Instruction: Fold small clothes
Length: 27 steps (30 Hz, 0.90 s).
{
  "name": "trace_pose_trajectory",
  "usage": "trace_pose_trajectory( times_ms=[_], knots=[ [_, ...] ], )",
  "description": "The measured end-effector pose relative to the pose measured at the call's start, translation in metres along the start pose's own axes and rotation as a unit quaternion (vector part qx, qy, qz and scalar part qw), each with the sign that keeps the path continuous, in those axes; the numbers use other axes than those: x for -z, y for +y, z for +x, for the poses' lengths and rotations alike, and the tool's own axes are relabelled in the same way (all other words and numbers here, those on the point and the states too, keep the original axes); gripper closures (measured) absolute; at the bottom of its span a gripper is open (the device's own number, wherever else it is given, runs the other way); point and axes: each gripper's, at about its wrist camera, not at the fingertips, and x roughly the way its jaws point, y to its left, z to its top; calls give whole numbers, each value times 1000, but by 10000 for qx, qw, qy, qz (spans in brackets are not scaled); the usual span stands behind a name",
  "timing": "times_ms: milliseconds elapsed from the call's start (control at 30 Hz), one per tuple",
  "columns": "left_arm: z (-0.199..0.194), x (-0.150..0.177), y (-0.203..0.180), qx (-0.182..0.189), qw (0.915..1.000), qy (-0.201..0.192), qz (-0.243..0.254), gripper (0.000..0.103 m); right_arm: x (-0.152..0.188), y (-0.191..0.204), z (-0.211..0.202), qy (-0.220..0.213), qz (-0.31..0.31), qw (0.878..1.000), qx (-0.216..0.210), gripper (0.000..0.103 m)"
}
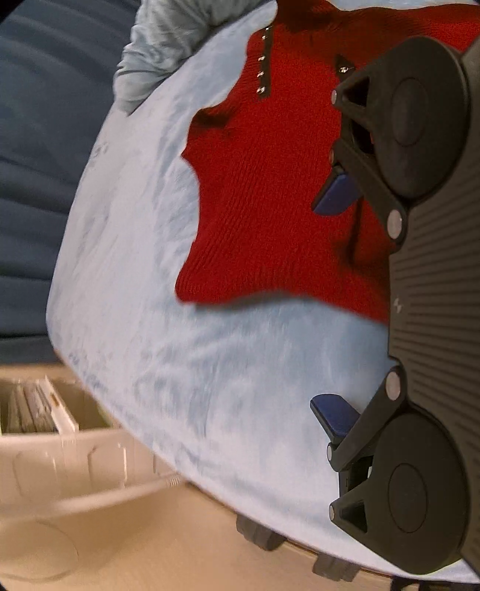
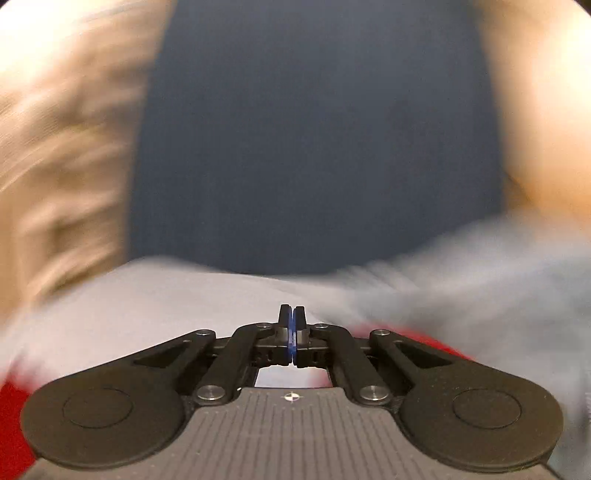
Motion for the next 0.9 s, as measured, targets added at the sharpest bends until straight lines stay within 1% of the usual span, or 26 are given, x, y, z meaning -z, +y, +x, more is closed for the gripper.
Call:
trace_pose_trajectory(
  times_ms=[33, 67, 100, 133, 167, 200, 233, 267, 300, 333, 367, 400, 467, 533, 600, 667, 700, 733, 767, 833, 867, 900],
  knots=[
    [-3, 2, 7, -19, 10000, -10, -57, 0, 8, 39, -1, 285, -471, 9965, -635, 103],
    [-5, 3, 15, -34, 9999, -3, -129, 0, 23, 70, -4, 634, -754, 9893, -1078, 103],
    [-6, 5, 21, -19, 9998, 16, -189, 0, 36, 86, -8, 881, -890, 9848, -1206, 103],
    [-6, 7, 25, 21, 9997, 35, -235, 0, 49, 92, -10, 1147, -835, 9836, -1112, 103],
    [-7, 9, 29, 76, 9997, 40, -240, 0, 58, 85, -9, 1404, -512, 9845, -921, 102],
    [-7, 10, 31, 127, 9997, 35, -207, 0, 64, 64, -5, 1706, 65, 9831, -659, 95],
    [-6, 11, 31, 175, 9997, 20, -166, 0, 68, 42, 0, 1886, 588, 9795, -390, 85],
    [-5, 12, 30, 207, 9997, 7, -158, 0, 71, 15, 4, 1978, 1166, 9733, -65, 75],
    [-3, 12, 29, 245, 9995, 6, -173, 0, 72, -12, 7, 2006, 1680, 9646, 318, 70],
    [0, 13, 28, 284, 9994, 16, -207, 0, 73, -32, 10, 2007, 1961, 9579, 607, 61],
    [3, 13, 26, 328, 9991, 29, -264, 0, 74, -46, 15, 1994, 2062, 9548, 776, 57],
    [7, 14, 24, 356, 9988, 43, -322, 0, 75, -56, 24, 2035, 1986, 9547, 873, 57],
    [11, 15, 20, 411, 9983, 78, -414, 0, 74, -52, 36, 2167, 1400, 9625, 842, 57],
    [14, 16, 17, 465, 9981, 119, -390, 0, 78, -35, 50, 2211, 723, 9701, 689, 55],
    [14, 18, 13, 456, 9985, 124, -290, 0, 79, -7, 69, 2290, 87, 9727, 361, 54],
    [13, 20, 12, 471, 9985, 114, -240, 0, 80, 25, 80, 2279, -305, 9732, -6, 54],
    [13, 21, 12, 494, 9985, 126, -214, 0, 75, 43, 83, 2235, -494, 9734, -118, 53],
    [13, 21, 13, 513, 9984, 138, -194, 0, 71, 54, 94, 2206, -655, 9730, -167, 50],
    [13, 21, 15, 523, 9984, 152, -173, 0, 71, 66, 103, 2206, -806, 9718, -215, 44],
    [12, 21, 18, 491, 9985, 164, -155, 0, 73, 87, 129, 2350, -1106, 9653, -253, 39],
    [10, 20, 20, 469, 9986, 167, -169, 0, 72, 95, 133, 2407, -1213, 9627, -241, 39],
    [9, 20, 23, 454, 9986, 174, -197, 0, 72, 99, 135, 2385, -1272, 9625, -230, 43]
  ],
)
